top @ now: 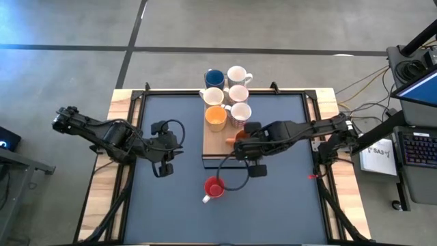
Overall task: Place coffee mugs
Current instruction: Put the orange mug on the shelf
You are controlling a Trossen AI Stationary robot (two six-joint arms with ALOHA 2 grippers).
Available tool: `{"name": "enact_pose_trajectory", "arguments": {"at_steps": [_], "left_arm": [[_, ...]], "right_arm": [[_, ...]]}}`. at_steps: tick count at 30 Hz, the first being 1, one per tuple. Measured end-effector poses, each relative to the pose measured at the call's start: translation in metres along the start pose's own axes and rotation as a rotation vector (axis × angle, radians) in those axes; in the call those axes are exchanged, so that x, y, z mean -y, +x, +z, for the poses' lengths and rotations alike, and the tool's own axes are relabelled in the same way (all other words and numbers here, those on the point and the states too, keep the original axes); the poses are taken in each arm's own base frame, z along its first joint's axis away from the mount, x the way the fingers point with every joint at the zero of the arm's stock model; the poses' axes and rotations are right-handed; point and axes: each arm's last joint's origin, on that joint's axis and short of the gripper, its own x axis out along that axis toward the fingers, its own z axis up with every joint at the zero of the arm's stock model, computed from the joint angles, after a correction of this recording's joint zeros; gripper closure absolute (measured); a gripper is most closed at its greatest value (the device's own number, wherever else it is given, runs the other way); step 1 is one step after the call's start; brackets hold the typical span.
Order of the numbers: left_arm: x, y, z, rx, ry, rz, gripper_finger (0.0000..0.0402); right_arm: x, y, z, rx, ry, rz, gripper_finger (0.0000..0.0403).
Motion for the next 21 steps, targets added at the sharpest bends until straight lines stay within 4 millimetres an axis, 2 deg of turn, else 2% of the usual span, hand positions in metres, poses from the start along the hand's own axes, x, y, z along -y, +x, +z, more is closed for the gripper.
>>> {"name": "enact_pose_trajectory", "arguments": {"at_steps": [9, 21], "left_arm": [[0.0000, 0.0000, 0.0000, 0.000, 0.000, 0.000, 0.0345], [0.0000, 0.0000, 0.0000, 0.000, -0.001, 0.000, 0.0345]], "right_arm": [[0.0006, -0.0018, 0.0001, 0.006, -0.013, -0.003, 0.0344], [0.0005, -0.0025, 0.0043, 0.052, -0.035, -0.001, 0.0350]]}}
